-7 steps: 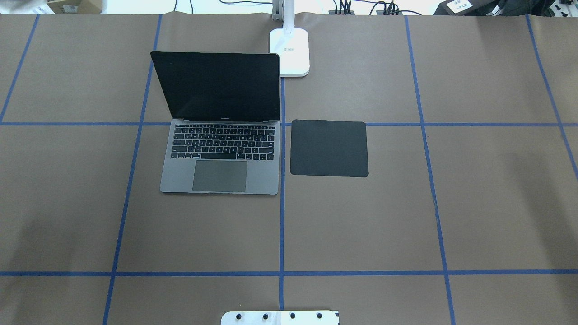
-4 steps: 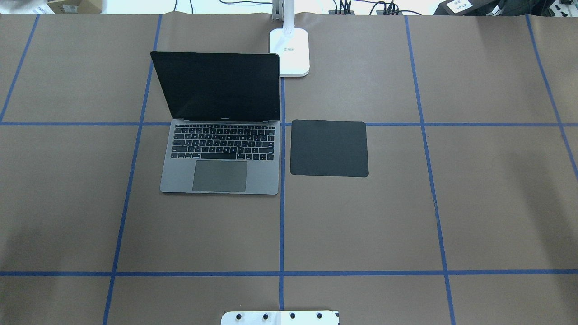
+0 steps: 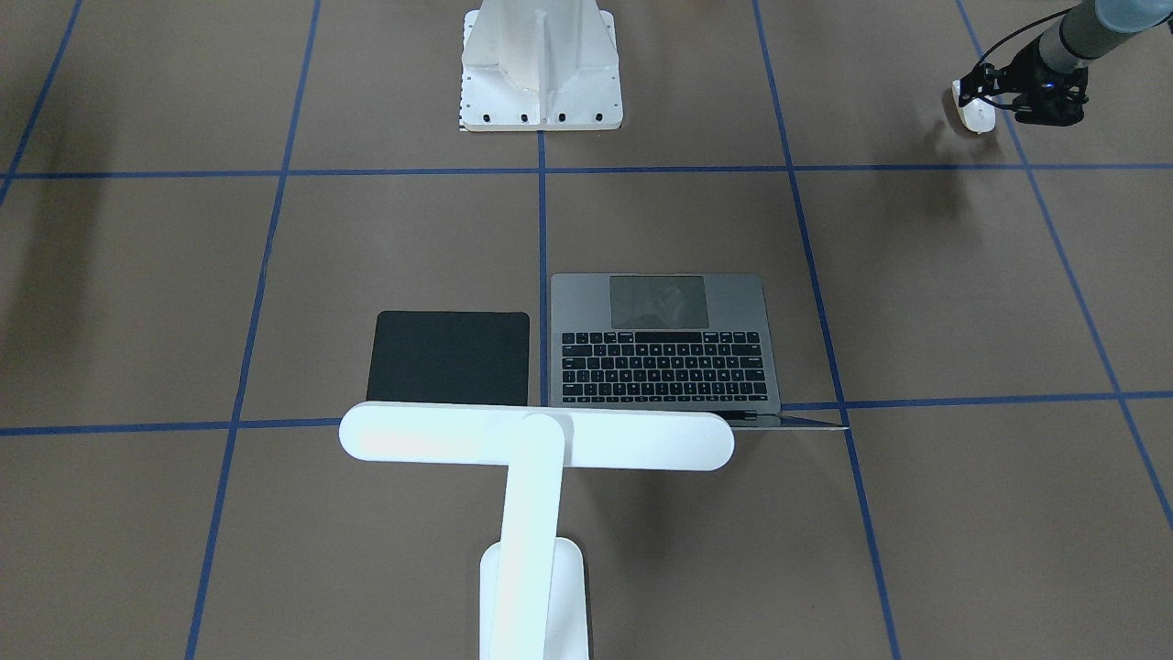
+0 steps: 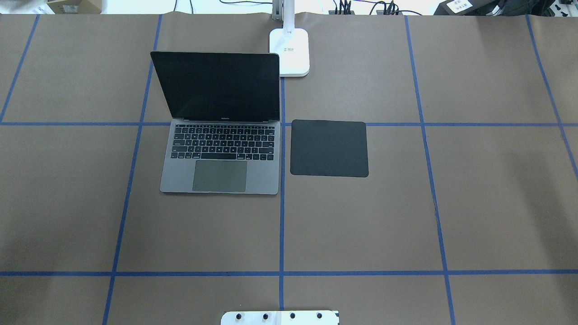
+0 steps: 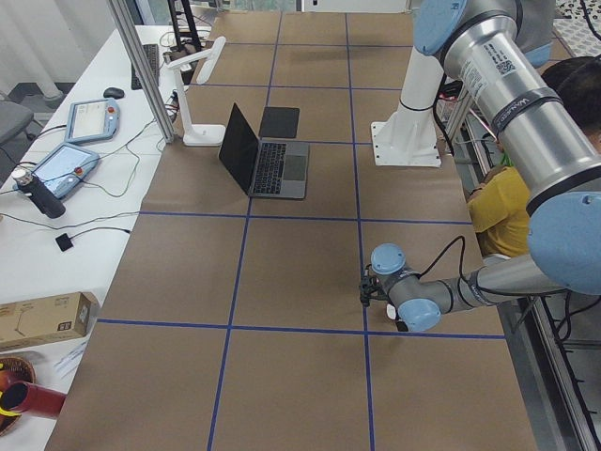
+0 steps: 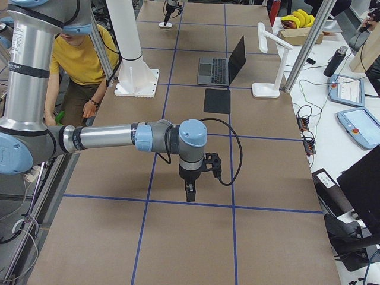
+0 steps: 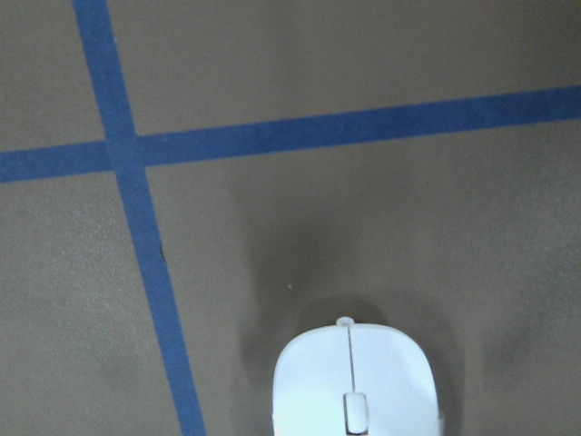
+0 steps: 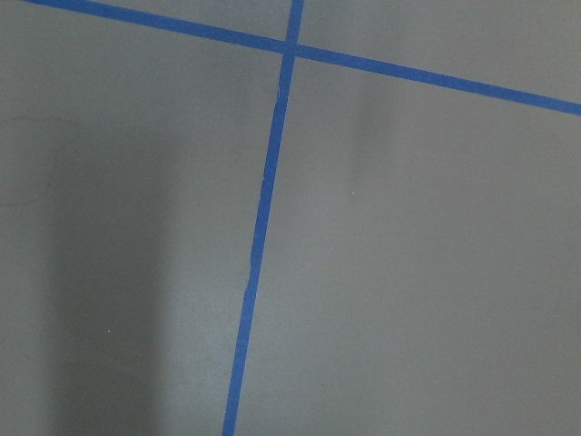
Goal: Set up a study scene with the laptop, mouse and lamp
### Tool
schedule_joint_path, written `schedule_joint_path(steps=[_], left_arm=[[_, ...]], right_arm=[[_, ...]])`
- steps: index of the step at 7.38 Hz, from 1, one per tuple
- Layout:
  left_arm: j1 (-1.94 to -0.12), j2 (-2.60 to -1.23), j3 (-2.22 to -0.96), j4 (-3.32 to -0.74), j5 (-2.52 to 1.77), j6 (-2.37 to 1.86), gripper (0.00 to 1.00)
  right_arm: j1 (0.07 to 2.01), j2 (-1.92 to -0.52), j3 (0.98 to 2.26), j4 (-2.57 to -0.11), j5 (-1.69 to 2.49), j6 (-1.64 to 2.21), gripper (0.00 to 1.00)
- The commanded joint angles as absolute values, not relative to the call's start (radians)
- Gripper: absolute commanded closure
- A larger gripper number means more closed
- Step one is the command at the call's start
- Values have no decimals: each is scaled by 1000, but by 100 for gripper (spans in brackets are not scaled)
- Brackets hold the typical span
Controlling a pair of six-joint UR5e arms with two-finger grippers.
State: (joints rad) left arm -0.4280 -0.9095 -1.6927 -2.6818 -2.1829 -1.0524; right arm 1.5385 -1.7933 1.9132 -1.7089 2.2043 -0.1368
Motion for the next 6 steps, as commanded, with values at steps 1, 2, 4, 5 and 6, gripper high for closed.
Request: schedule_joint_path(steps=[1, 2, 4, 5, 6], left_arm=[[-402, -910, -1687, -2686, -2183, -1058, 5], [-390, -910, -1687, -2686, -2183, -1058, 11], [-373, -910, -1687, -2684, -2183, -1058, 22], [-368, -910, -1687, -2686, -2183, -1058, 22], [-362, -911, -1687, -2686, -2183, -1058, 22]], right_arm=[[1539, -1793, 1913, -1709, 2204, -137, 0], [1539, -1793, 1913, -1709, 2203, -137, 0], [1539, -1795, 1913, -1709, 2203, -138, 0], [1539, -1795, 1913, -1709, 2203, -138, 0], [1539, -1795, 1913, -1709, 2204, -138, 0]])
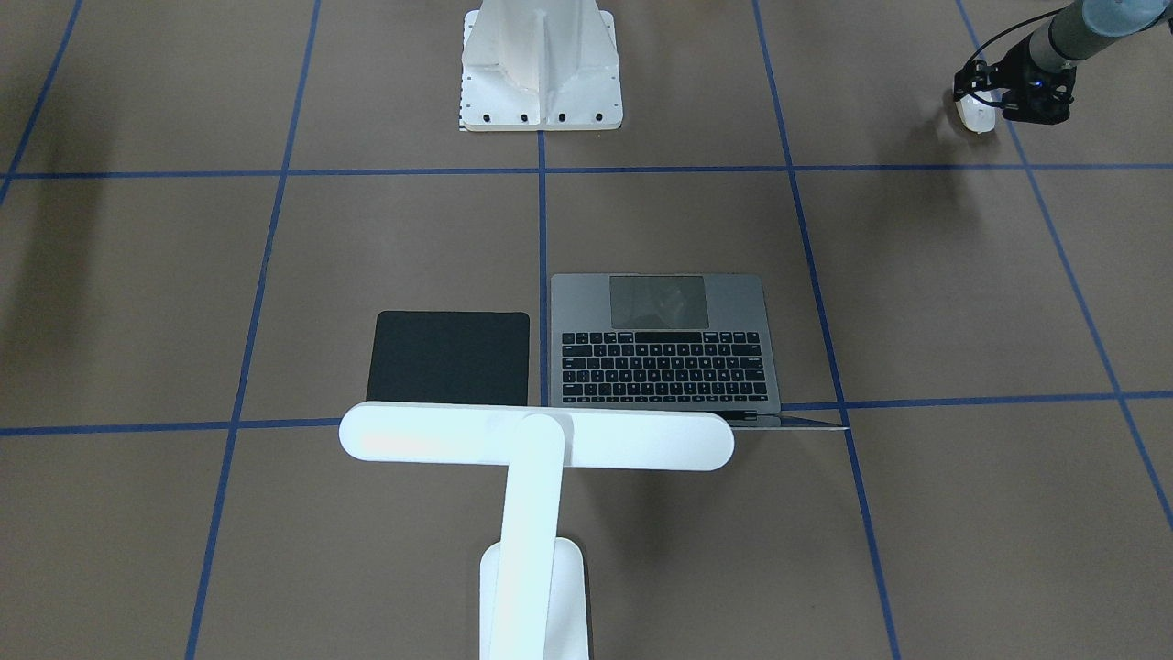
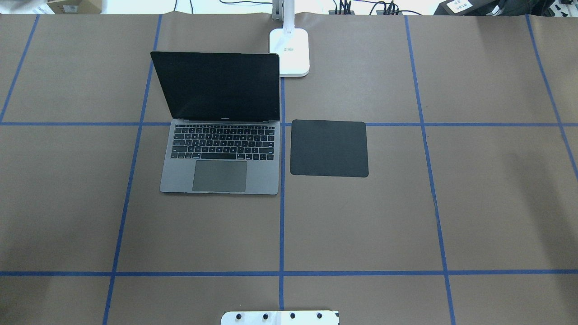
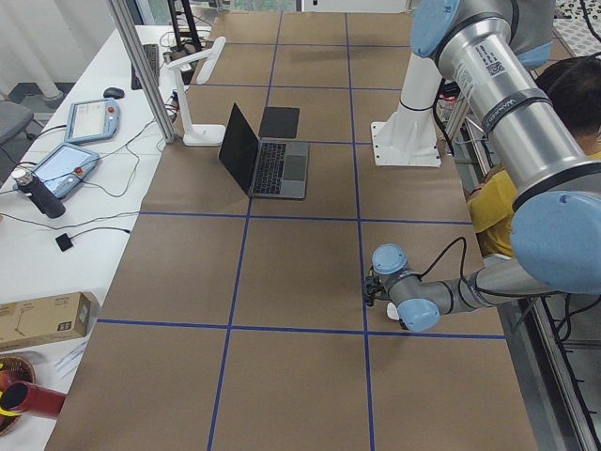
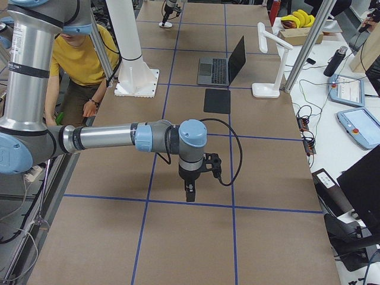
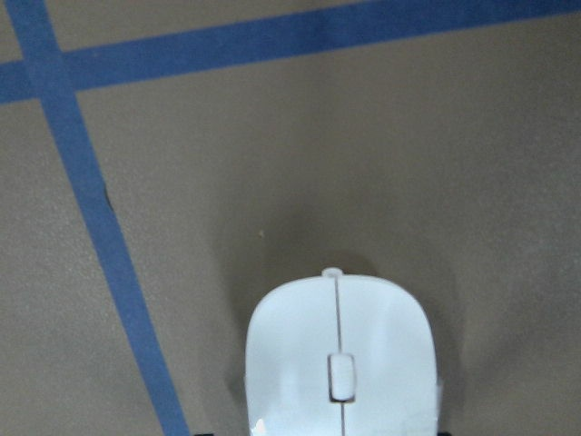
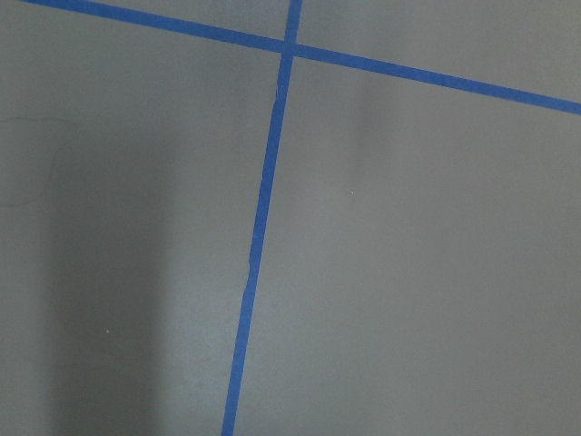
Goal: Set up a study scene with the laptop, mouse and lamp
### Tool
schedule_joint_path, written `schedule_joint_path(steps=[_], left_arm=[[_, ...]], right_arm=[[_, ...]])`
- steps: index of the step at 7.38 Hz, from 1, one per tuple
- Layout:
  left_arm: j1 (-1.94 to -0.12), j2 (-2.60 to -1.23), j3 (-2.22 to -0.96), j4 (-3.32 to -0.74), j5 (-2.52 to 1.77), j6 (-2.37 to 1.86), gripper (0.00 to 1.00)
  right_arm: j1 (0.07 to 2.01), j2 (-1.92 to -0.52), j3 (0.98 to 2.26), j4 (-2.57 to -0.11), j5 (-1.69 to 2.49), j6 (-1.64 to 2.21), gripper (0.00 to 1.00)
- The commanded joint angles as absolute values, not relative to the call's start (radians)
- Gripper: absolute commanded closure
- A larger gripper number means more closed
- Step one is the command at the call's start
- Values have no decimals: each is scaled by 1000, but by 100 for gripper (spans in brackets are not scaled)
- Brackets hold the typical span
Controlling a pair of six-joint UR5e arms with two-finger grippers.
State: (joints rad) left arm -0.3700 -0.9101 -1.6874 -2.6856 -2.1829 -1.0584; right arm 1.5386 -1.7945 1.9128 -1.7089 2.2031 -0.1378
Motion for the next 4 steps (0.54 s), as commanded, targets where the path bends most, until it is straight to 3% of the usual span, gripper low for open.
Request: schedule_joint_path(steps=[1, 4], left_arm=[[-361, -916, -1687, -2684, -2183, -1058, 26], [-360, -907, -1687, -2735, -2184, -1063, 62]], right_arm=[[1539, -1795, 1913, -1709, 2203, -138, 0], [1539, -1795, 1913, -1709, 2204, -138, 0]])
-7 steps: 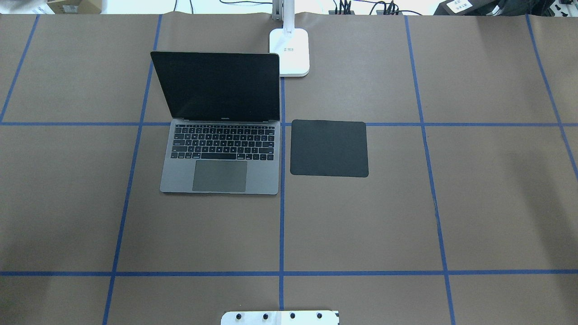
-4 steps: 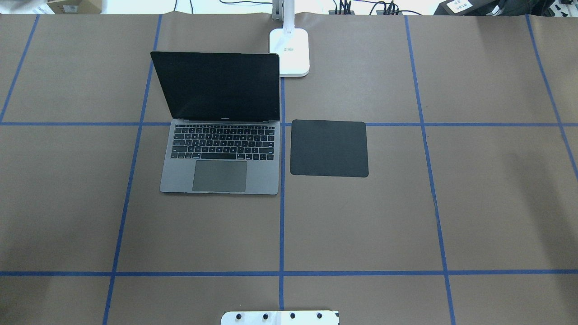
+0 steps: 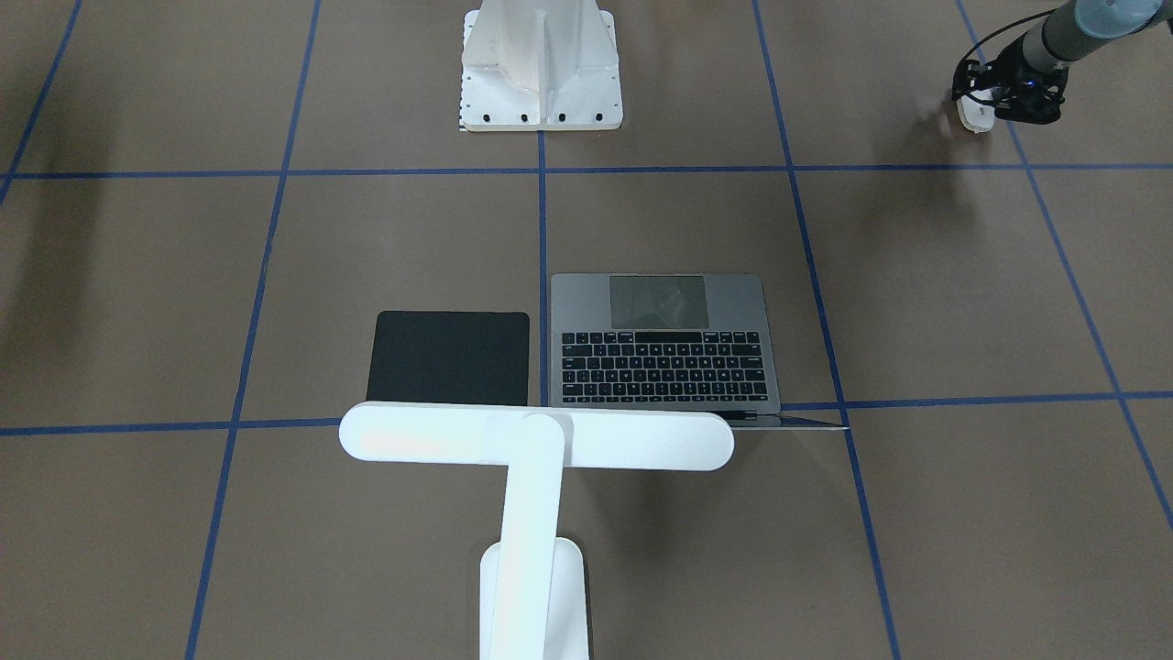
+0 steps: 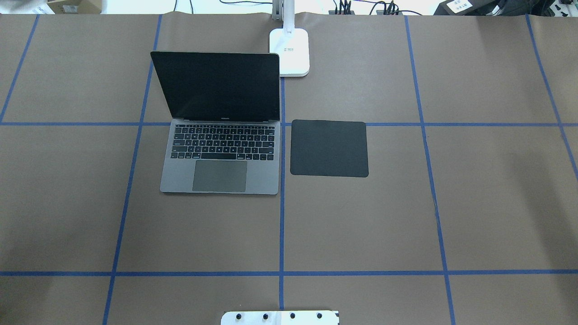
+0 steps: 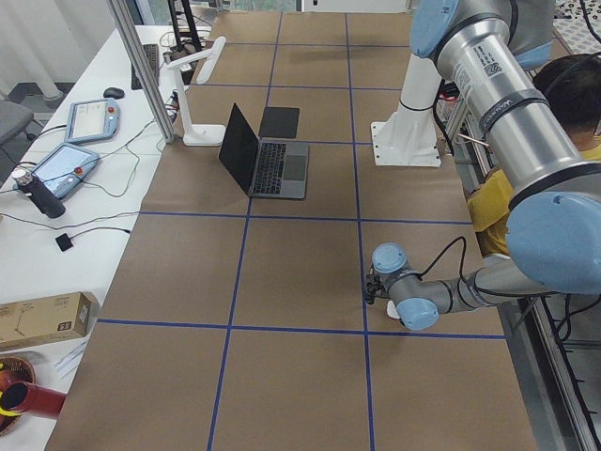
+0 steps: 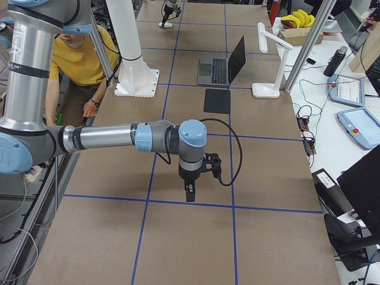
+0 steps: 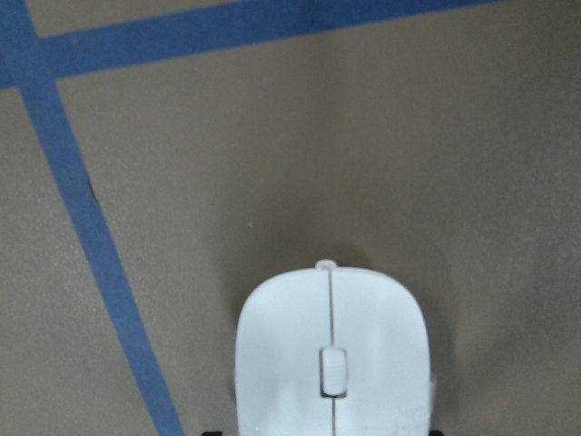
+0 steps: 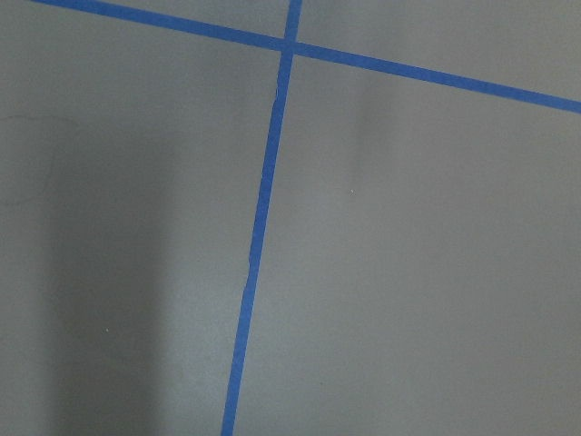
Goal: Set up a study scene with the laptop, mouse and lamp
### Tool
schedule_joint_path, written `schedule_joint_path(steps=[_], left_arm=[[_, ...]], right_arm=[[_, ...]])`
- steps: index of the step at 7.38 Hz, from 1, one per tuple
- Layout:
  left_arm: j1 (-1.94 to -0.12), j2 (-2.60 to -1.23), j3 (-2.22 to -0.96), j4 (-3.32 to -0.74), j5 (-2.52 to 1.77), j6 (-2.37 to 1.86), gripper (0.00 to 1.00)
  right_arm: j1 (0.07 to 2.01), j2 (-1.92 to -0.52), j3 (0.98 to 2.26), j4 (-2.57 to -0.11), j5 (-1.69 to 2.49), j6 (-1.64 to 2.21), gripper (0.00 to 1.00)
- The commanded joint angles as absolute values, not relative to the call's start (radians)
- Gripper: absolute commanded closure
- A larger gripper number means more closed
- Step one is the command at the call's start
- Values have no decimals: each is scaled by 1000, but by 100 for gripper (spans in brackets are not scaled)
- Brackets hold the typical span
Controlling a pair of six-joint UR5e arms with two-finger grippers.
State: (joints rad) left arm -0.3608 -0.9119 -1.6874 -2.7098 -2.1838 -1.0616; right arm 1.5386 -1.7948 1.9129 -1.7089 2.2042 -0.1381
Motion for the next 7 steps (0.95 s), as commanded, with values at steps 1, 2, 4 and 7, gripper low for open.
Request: schedule_joint_path(steps=[1, 2, 4, 7], left_arm=[[-367, -902, -1689, -2772, -2187, -1065, 69], [-371, -887, -1716, -2784, -2198, -1066, 73], [-383, -861, -1837, -2777, -2245, -1162, 80], [-463, -877, -1983, -2664, -2290, -1172, 84]], right_arm=[[1539, -1793, 1913, -1707, 2204, -138, 0], [1539, -1793, 1913, -1707, 2204, -137, 0], [1539, -1793, 1911, -1704, 2206, -135, 0], [1539, -1799, 1905, -1704, 2210, -133, 0]])
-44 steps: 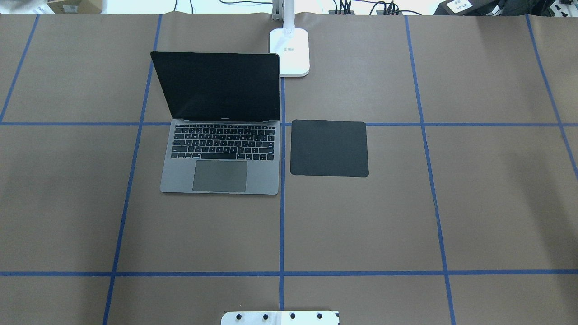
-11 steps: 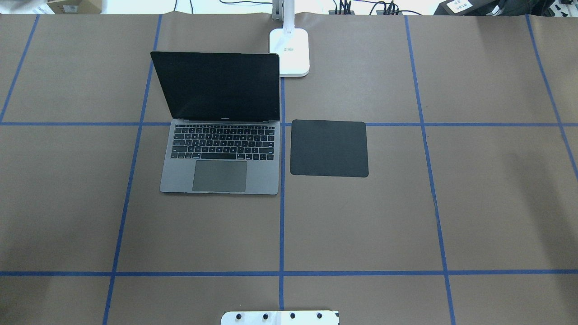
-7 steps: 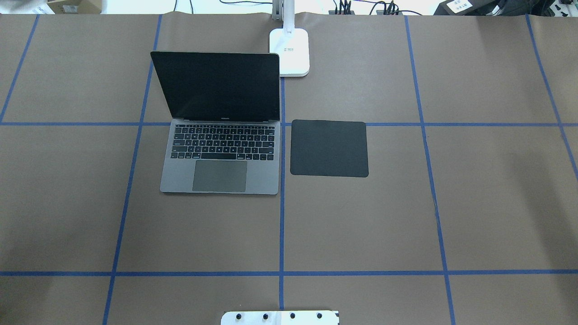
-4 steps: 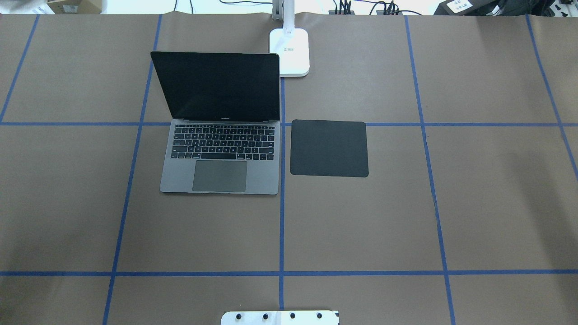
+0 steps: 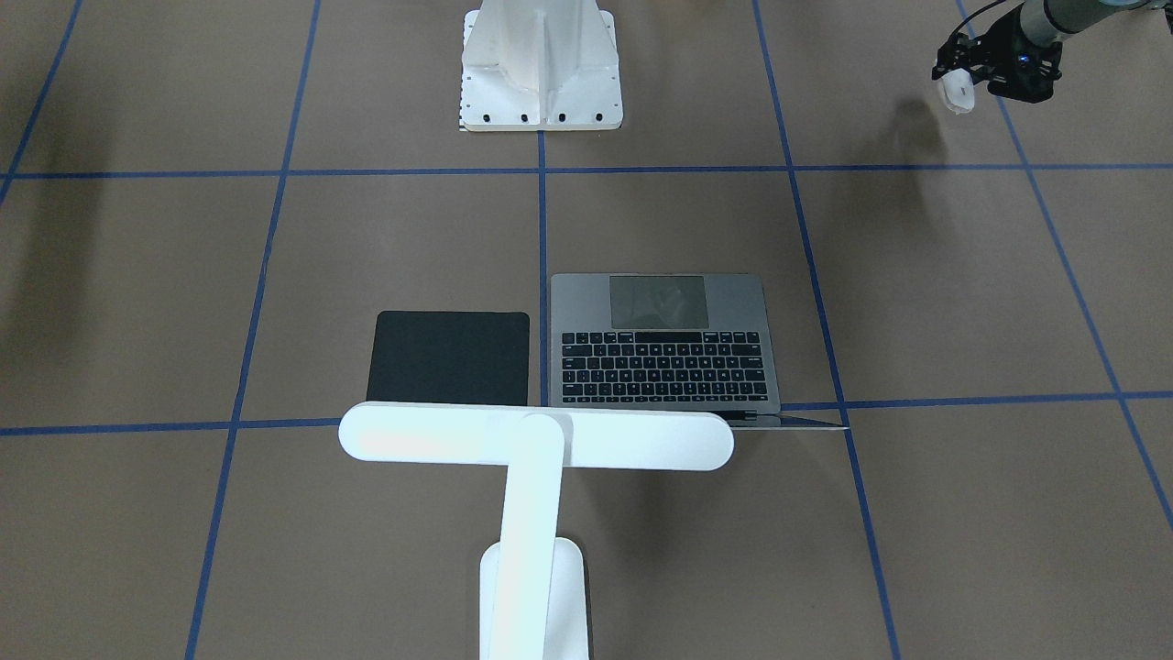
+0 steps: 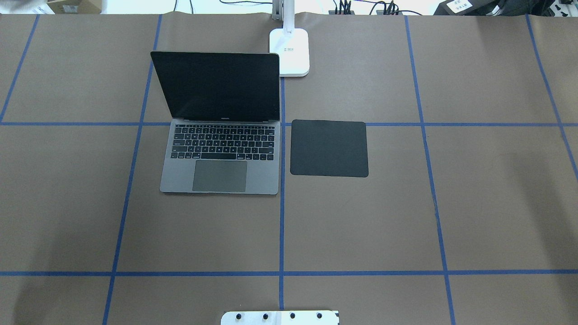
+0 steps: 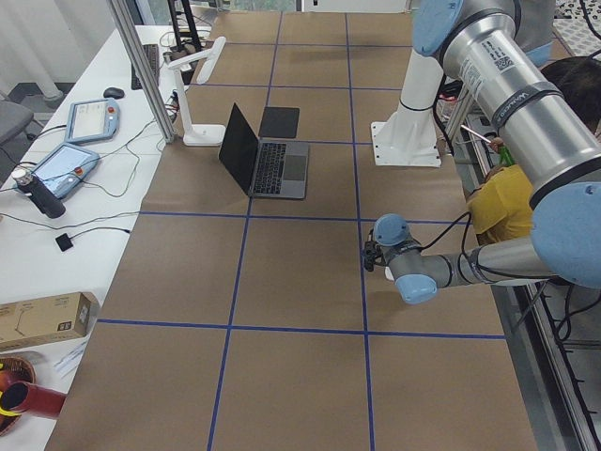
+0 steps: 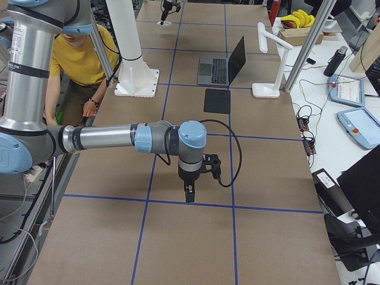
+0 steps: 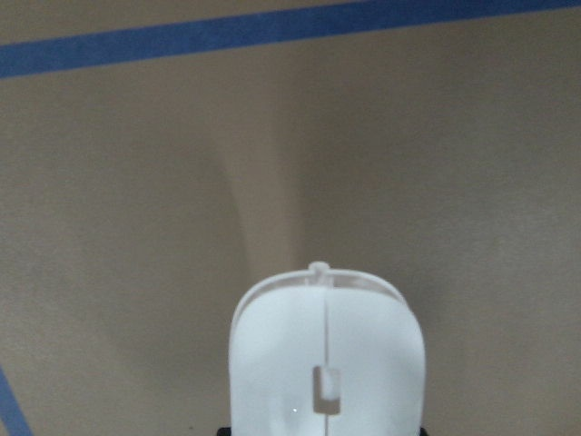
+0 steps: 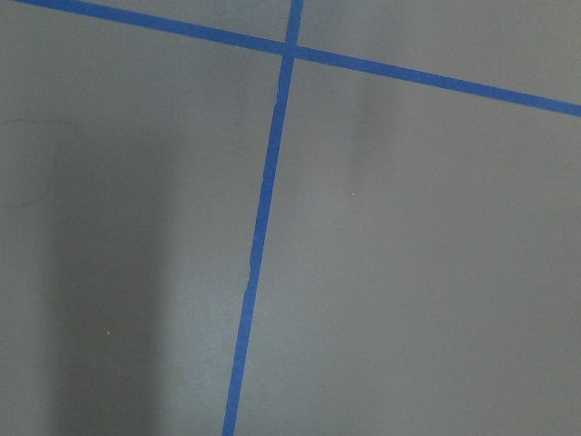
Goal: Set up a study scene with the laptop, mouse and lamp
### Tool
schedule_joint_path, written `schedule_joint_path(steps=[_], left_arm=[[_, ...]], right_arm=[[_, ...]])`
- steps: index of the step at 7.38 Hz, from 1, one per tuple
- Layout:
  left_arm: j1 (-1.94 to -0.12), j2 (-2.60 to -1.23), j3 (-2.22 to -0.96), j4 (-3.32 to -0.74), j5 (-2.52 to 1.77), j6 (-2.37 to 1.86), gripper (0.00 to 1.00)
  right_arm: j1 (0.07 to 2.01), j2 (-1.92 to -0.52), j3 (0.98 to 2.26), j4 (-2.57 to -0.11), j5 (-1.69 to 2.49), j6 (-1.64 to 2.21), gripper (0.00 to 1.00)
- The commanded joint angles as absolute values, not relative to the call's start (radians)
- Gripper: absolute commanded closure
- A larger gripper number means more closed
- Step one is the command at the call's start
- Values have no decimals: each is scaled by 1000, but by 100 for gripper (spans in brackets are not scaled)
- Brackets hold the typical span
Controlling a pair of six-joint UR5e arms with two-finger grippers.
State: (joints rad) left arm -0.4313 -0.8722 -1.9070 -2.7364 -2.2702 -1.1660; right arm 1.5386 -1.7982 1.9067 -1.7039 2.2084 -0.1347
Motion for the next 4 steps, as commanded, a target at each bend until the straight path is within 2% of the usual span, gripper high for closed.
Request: schedule_joint_path(steps=[1, 4], left_arm=[[-494, -925, -2072, -2516, -2290, -1172, 84], [-552, -1243, -2175, -2065, -2290, -1170, 87]], right_arm=[[1539, -1799, 1904, -1704, 2214, -132, 0], [1539, -1798, 1888, -1703, 2217, -130, 0]])
